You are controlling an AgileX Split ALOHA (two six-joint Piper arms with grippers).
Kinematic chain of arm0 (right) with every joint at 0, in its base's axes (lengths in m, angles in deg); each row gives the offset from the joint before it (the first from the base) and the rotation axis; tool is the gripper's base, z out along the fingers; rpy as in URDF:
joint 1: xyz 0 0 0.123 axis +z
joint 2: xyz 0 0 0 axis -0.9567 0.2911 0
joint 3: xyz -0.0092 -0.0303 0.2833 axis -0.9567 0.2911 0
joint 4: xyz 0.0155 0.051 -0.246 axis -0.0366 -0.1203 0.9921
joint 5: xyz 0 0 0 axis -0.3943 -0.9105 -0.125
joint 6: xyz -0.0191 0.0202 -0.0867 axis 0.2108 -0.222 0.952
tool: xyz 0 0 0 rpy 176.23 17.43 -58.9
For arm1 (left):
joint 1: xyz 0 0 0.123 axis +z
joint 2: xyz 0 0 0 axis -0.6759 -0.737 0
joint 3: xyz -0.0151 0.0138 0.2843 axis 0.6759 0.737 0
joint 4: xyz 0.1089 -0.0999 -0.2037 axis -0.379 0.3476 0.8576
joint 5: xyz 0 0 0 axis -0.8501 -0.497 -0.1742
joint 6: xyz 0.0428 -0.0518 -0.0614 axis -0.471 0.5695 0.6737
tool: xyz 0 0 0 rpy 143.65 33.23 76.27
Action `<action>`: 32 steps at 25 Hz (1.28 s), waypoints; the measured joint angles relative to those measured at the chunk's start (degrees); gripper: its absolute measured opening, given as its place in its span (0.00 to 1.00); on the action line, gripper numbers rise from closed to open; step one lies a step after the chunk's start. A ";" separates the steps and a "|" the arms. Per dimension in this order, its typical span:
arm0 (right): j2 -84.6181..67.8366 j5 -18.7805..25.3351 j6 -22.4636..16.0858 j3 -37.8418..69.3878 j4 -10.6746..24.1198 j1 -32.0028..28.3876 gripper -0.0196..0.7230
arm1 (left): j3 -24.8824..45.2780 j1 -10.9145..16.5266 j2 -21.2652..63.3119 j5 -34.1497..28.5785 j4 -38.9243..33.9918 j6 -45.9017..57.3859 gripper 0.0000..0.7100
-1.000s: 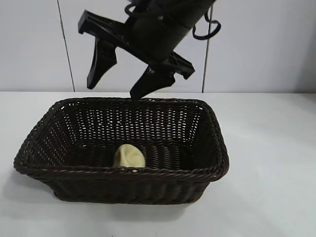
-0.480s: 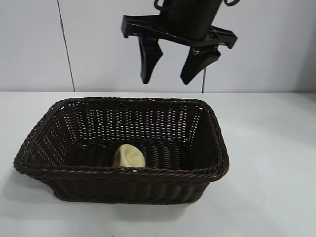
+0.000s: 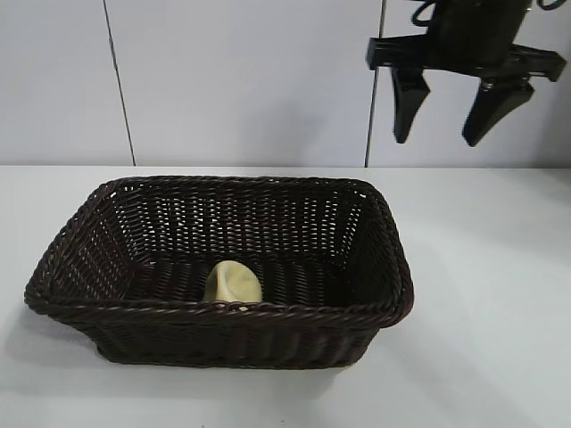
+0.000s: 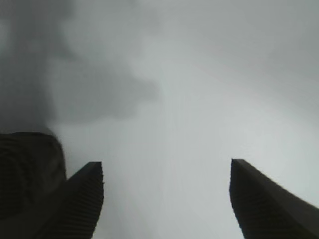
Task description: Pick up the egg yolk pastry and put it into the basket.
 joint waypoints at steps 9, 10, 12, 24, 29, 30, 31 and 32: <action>0.00 4.39 1.85 0.14 0.98 -3.18 0.72 | 0.00 0.00 0.00 0.00 0.00 0.00 0.80; -0.23 4.39 2.04 0.52 0.53 -3.18 0.72 | 0.00 0.00 0.00 0.00 0.00 0.00 0.80; -1.17 4.34 2.81 1.66 -0.42 -3.18 0.72 | 0.00 0.00 0.00 0.00 0.00 0.00 0.80; -21.18 4.34 5.00 23.40 -2.64 -3.18 0.72 | 0.00 0.00 0.00 0.00 0.00 0.00 0.80; -32.72 4.39 6.73 33.02 -2.64 -3.18 0.72 | 0.00 0.00 0.00 0.00 0.00 0.00 0.80; -34.75 4.39 7.04 34.95 -2.64 -3.18 0.72 | 0.00 0.00 0.00 0.00 0.00 0.00 0.80; -37.26 4.27 7.41 36.94 -2.64 -3.18 0.72 | 0.00 0.00 0.00 0.00 0.00 0.00 0.80; -39.80 3.94 7.78 39.01 -2.64 -3.18 0.72 | 0.00 0.00 0.00 0.00 0.00 0.00 0.80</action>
